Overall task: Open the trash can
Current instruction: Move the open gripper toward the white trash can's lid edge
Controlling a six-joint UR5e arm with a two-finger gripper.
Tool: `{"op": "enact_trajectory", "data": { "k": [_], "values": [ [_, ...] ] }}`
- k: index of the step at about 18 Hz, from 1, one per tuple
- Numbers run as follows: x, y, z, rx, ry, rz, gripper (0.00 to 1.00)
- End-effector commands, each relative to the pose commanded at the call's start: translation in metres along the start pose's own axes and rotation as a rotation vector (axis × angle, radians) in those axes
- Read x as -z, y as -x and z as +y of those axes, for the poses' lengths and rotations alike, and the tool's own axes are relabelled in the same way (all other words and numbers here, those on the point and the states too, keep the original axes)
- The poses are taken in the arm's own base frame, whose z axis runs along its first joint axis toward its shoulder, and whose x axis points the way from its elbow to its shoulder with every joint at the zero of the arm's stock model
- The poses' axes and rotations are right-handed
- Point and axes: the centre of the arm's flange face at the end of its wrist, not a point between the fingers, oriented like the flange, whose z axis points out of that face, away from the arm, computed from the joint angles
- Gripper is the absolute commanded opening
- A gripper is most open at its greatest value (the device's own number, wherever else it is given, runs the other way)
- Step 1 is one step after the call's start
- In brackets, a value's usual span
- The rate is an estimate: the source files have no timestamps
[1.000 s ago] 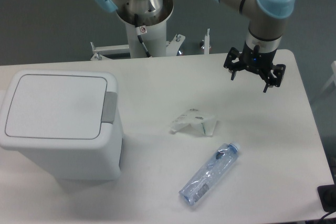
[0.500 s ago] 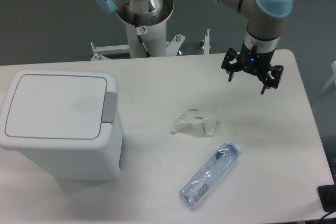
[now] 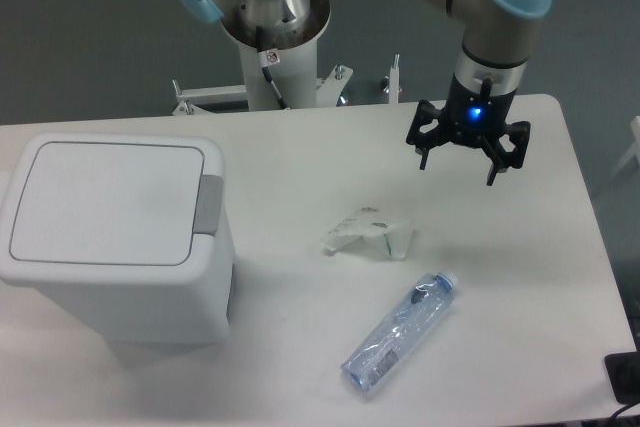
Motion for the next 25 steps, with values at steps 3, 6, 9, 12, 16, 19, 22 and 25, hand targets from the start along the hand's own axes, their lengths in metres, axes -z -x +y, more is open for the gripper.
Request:
{"op": "enact_trajectory", "data": {
  "k": [3,6,9,12,16,19,22,25],
  "values": [
    [0.021,-0.004,-0.018,-0.007,-0.110,0.040,1.00],
    [0.044,-0.023,-0.034,-0.029,-0.245,0.097,1.00],
    [0.060,-0.035,-0.052,-0.010,-0.297,0.156,1.00],
    [0.078,-0.039,-0.061,0.067,-0.272,0.194,1.00],
    [0.086,-0.042,-0.070,0.179,-0.267,0.206,1.00],
    [0.086,-0.051,-0.076,0.262,-0.250,0.214,1.00],
    [0.088,-0.063,-0.088,0.302,-0.246,0.225,1.00],
    [0.077,-0.095,-0.111,0.331,-0.222,0.269,1.00]
  ]
}}
